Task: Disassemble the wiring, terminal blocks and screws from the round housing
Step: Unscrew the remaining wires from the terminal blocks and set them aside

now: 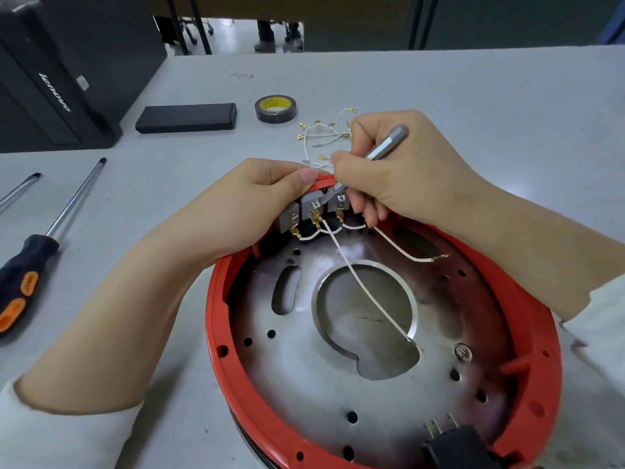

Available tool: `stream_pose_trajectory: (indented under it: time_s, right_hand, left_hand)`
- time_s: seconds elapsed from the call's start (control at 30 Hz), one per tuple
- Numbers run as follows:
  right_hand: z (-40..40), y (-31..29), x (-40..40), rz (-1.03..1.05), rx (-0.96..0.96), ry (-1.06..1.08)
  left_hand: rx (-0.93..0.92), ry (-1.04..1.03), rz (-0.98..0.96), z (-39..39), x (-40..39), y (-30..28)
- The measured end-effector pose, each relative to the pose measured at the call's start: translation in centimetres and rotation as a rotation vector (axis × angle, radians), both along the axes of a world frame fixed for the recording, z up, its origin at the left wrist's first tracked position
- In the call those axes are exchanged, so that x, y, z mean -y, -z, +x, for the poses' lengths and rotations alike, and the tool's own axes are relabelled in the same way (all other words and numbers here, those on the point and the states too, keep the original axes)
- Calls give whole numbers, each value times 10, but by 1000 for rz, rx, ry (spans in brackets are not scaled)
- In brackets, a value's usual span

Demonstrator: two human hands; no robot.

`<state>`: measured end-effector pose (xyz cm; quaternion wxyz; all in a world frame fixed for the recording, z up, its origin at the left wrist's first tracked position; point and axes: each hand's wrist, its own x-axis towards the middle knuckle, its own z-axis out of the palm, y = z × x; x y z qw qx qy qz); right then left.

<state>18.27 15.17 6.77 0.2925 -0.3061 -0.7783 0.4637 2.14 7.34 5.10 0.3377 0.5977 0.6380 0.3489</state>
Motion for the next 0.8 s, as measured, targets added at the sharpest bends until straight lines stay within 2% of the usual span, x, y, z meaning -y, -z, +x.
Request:
stream_pose_trajectory:
  time_s: [0.63, 0.8]
  right_hand:
    - [0, -1, -2, -28, -9, 0]
    - [1, 1, -1, 58, -8, -2]
  left_hand:
    - [-12, 3, 0, -1, -1, 0]
    - [8, 1, 12, 1, 0, -1]
